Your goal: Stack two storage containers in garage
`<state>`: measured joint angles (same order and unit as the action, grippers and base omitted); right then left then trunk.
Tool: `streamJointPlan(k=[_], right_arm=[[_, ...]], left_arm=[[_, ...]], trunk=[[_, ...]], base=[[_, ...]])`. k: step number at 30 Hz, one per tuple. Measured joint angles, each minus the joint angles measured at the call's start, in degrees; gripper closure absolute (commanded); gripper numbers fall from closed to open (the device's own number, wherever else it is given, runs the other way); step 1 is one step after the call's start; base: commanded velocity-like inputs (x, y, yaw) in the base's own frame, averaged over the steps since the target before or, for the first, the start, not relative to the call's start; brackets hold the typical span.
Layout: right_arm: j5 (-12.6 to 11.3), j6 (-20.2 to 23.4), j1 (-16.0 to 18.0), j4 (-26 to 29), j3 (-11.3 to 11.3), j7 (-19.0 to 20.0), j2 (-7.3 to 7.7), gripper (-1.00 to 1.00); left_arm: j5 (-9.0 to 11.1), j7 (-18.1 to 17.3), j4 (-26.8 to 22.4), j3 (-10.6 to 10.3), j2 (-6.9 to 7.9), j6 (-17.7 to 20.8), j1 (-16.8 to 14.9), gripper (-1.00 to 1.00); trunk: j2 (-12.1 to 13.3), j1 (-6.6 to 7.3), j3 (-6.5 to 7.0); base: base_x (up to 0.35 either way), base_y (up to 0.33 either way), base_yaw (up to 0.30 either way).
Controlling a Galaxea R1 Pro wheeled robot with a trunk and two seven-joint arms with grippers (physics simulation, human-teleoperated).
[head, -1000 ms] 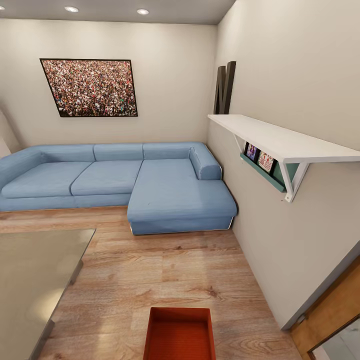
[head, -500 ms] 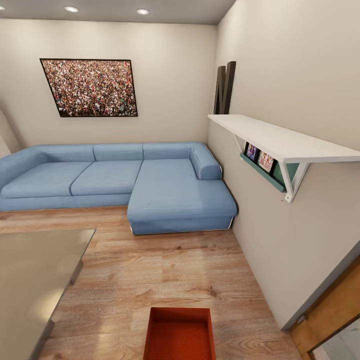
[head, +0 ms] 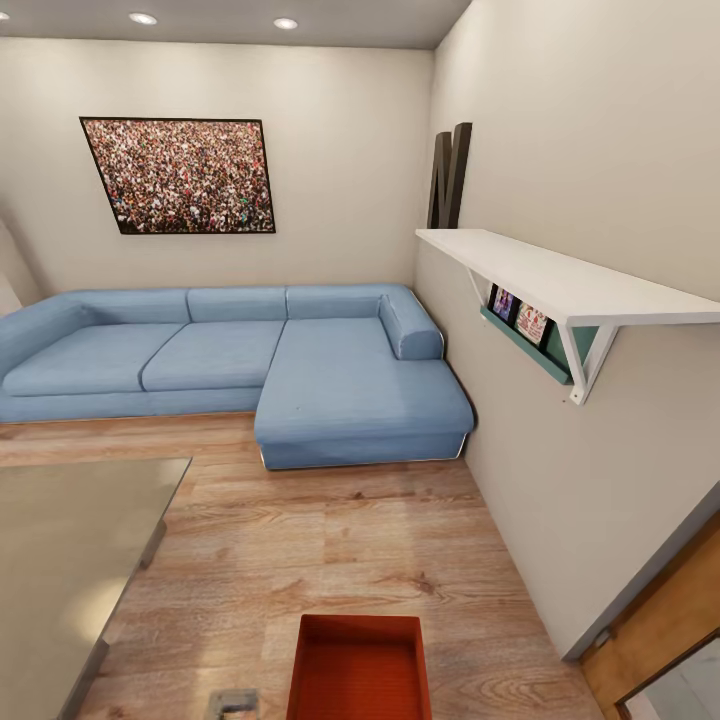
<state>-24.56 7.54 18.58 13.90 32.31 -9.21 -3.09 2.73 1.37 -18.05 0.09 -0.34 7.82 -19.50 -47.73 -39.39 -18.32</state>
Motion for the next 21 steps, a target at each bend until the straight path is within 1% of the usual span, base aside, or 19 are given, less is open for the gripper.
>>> streamJointPlan(k=[2, 4, 6, 10, 13, 16, 19, 21], right_arm=[[-0.09, 0.01, 2.24, -0.27, 0.0, -0.07, -0.07, -1.0], [-0.27, -0.03, 4.56, -0.63, -0.02, -0.19, -0.08, -1.0], [-0.44, -0.02, 6.95, -1.18, -0.06, -0.46, -0.11, -1.0], [-0.72, -0.34, 10.89, -3.09, -0.09, -1.28, -0.31, -1.0], [-0.82, -2.28, 11.37, -3.38, -0.1, -1.37, -0.26, -1.0], [-0.86, -3.65, 11.89, -3.53, -0.14, -1.44, -0.08, -1.0], [-0.94, -4.04, 12.72, -3.59, -0.17, -1.53, -0.09, -1.0], [-1.0, -4.05, 13.92, -3.62, -0.2, -1.67, -0.19, -1.0]], left_arm=[[0.03, -0.01, -2.49, -0.01, 0.05, 1.57, -0.11, -1.0], [0.09, -0.01, -3.99, -0.01, 0.05, 3.77, -0.27, -1.0], [0.2, -0.01, -4.25, -0.01, 0.02, 5.27, -0.46, -1.0], [0.24, -0.01, -4.09, -0.01, 0.06, 6.68, -1.02, -1.0], [0.01, -0.01, -3.94, -0.01, -0.3, 7.27, -2.14, -1.0], [0.05, -0.01, -3.78, -0.02, -1.07, 7.29, -3.99, -1.0], [-0.1, -0.01, -3.67, -0.01, -1.52, 7.13, -5.0, -1.0], [-0.08, -0.01, -3.53, -0.01, -1.66, 7.32, -6.34, -1.0]], trunk=[[0.0, 0.0, 0.0], [0.0, 0.0, 0.0], [0.0, 0.0, 0.0], [0.0, 0.0, 0.0], [0.0, 0.0, 0.0], [0.0, 0.0, 0.0], [0.0, 0.0, -0.01], [0.0, 0.0, 0.0]], base=[[0.0, 0.0, 0.0], [0.0, 0.0, 0.0], [0.0, 0.0, 0.0], [0.0, 0.0, 0.0], [0.0, 0.0, 0.0], [0.0, 0.0, 0.0], [0.0, 0.0, 0.0], [0.0, 0.0, 0.0]])
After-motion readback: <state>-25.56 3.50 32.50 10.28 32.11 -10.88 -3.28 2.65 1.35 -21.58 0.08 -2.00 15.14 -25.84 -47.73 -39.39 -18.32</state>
